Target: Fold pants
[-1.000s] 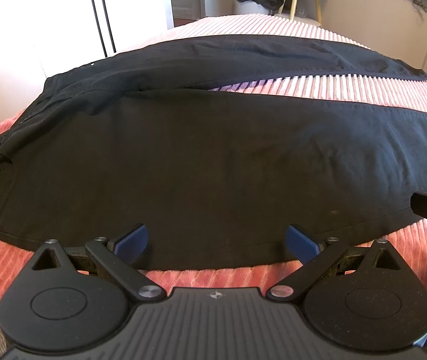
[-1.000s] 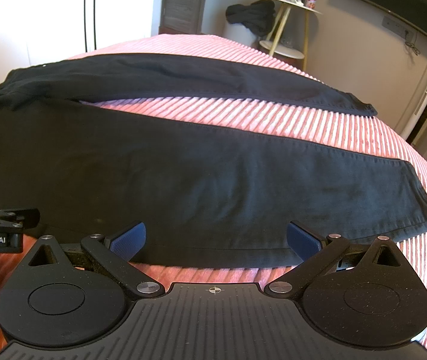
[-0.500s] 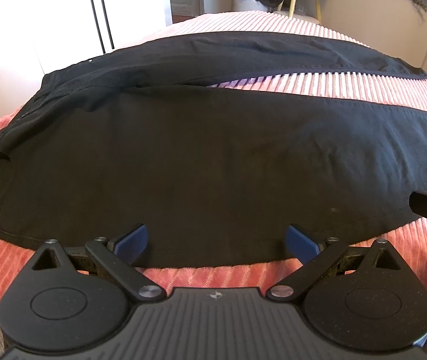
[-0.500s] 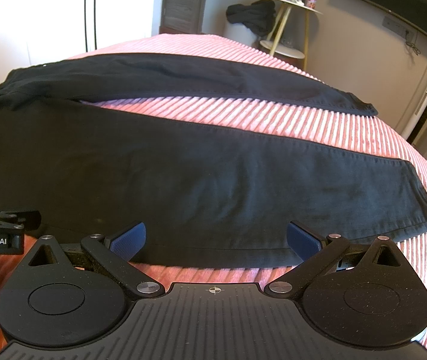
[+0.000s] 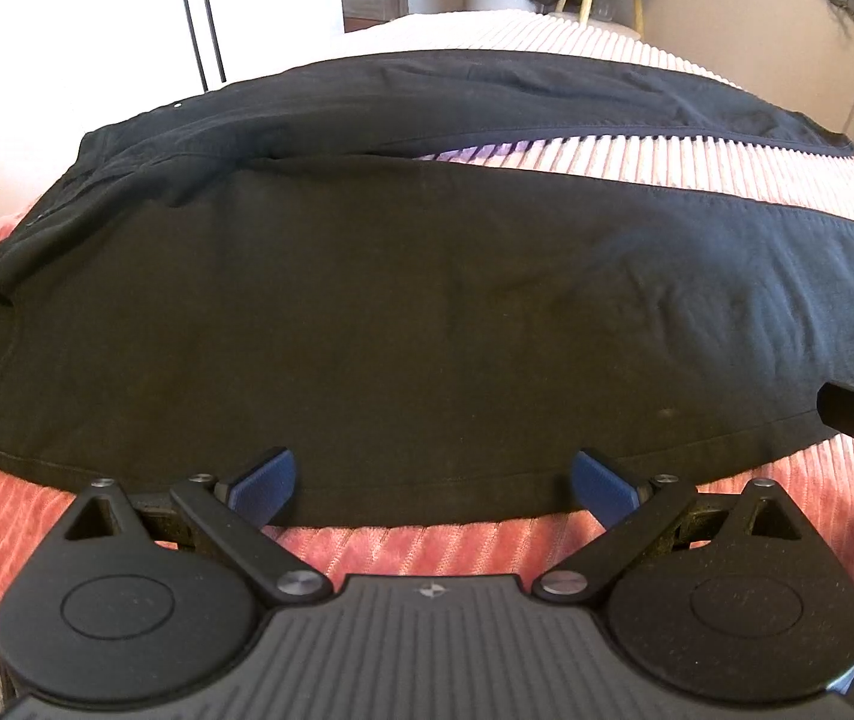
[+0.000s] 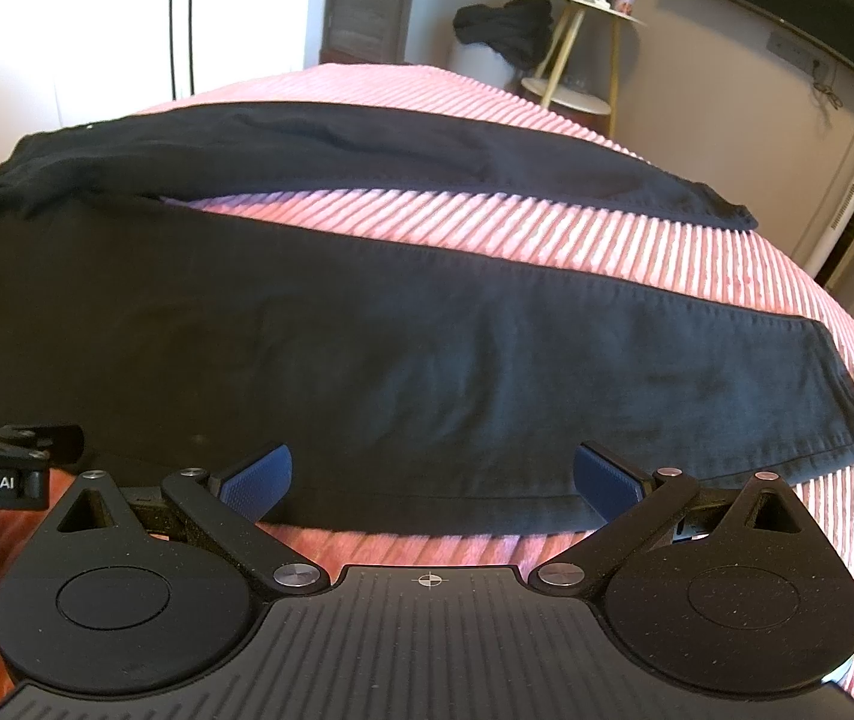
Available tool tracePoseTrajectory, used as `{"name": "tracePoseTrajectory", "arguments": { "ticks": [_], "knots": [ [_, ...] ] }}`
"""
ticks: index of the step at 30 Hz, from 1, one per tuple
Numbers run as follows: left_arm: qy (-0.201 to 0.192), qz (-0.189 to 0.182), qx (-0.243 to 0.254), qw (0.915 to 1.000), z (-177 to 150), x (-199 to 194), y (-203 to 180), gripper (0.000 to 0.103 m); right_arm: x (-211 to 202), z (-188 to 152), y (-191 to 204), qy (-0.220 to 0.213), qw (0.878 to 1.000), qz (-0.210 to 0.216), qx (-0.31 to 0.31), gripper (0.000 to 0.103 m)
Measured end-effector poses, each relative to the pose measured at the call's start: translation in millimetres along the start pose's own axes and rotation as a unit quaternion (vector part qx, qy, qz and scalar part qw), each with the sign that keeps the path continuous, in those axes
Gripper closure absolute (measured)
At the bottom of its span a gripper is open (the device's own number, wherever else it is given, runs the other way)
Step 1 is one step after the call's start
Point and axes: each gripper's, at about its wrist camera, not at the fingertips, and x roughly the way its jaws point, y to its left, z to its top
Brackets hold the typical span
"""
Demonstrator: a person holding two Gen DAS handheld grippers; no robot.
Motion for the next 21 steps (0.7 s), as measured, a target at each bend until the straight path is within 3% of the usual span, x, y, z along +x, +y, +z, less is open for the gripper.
{"name": "tracePoseTrajectory", "arguments": {
  "ticks": [21],
  "knots": [
    [0.012,-0.003,-0.007,0.9999,2.5,6.2,1.3,0.004,3.4,0.2,0.5,0.006,1.0,0.001,-0.001,0.0]
  ]
}}
